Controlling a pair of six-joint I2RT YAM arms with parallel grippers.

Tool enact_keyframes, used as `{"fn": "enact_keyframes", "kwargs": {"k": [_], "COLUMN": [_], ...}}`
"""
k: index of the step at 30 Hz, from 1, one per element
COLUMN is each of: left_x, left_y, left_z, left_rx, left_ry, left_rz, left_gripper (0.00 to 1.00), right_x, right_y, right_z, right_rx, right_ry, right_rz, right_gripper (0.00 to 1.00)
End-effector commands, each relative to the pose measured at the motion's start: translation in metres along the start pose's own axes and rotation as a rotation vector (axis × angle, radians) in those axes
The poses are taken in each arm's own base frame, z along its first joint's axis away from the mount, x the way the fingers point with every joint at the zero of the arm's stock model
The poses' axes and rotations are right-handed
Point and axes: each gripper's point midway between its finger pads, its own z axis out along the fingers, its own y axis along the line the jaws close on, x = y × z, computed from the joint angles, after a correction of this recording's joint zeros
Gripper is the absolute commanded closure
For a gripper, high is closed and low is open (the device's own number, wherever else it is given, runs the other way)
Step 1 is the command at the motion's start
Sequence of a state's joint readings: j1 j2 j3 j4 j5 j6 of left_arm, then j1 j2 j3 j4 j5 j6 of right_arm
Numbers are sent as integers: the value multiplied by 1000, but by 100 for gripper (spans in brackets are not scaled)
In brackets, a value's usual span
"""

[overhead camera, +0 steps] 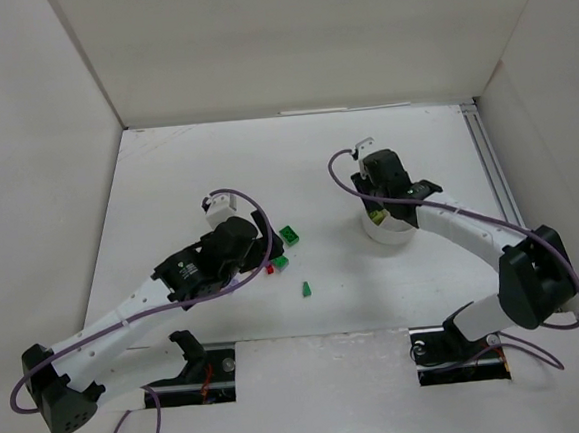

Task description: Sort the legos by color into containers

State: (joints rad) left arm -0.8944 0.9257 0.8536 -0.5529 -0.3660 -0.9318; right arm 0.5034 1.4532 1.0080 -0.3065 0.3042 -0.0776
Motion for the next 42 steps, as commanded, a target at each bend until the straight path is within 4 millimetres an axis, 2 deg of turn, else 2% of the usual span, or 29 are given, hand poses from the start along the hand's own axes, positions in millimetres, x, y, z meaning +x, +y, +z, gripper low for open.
{"fn": "enact_keyframes", "kwargs": {"k": [1,6,12,16,17,19,20,22,23,24,26,27,29,31,33,34,37,39,42], "left_x": [-19,-19,-19,-16,-15,-8,-6,-1,0,8,12,23,27,31,26,34,35,39,45], "left_y": [-17,-17,-16,-17,-17,-12,-10,3,5,15,26,38,47,59,70,82,109,132,156], "left_z": [-9,-9,-11,-10,-8,-6,-6,3,3,10,17,24,29,30,30,31,29,29,25], "left_rx": [54,54,47,46,39,12,2,-59,-68,-99,-118,-140,-135,-144,-180,-220,-308,-381,-455], "left_ry": [-42,-42,-37,-23,-18,10,16,44,54,80,121,150,181,183,164,178,165,164,168], "left_rz": [-21,-21,-17,-24,-34,-32,-50,-74,-89,-105,-152,-164,-218,-257,-323,-340,-437,-497,-556], "left_gripper": [0,0,0,0,0,0,0,0,0,0,0,0,0,0,0,0,0,3,6], "right_x": [-6,-12,-17,-32,-40,-57,-59,-64,-60,-63,-59,-59,-52,-45,-40,-42,-34,-26,-12], "right_y": [1,1,1,9,8,31,39,51,65,72,82,83,91,107,126,132,160,172,183], "right_z": [-11,-18,-24,-40,-47,-62,-66,-80,-85,-88,-90,-90,-82,-77,-76,-78,-80,-80,-76], "right_rx": [-21,-31,-42,-106,-115,-214,-239,-275,-308,-323,-326,-330,-335,-364,-405,-419,-484,-511,-530], "right_ry": [-37,-66,-91,-156,-192,-272,-302,-355,-363,-378,-376,-373,-339,-315,-303,-302,-285,-270,-237], "right_rz": [29,38,44,39,31,-24,-43,-69,-90,-97,-102,-81,-77,-87,-106,-107,-128,-134,-141], "right_gripper": [50,37,37,37,34,9,0,0,0,0,0,0,0,0,0,0,2,3,4]}}
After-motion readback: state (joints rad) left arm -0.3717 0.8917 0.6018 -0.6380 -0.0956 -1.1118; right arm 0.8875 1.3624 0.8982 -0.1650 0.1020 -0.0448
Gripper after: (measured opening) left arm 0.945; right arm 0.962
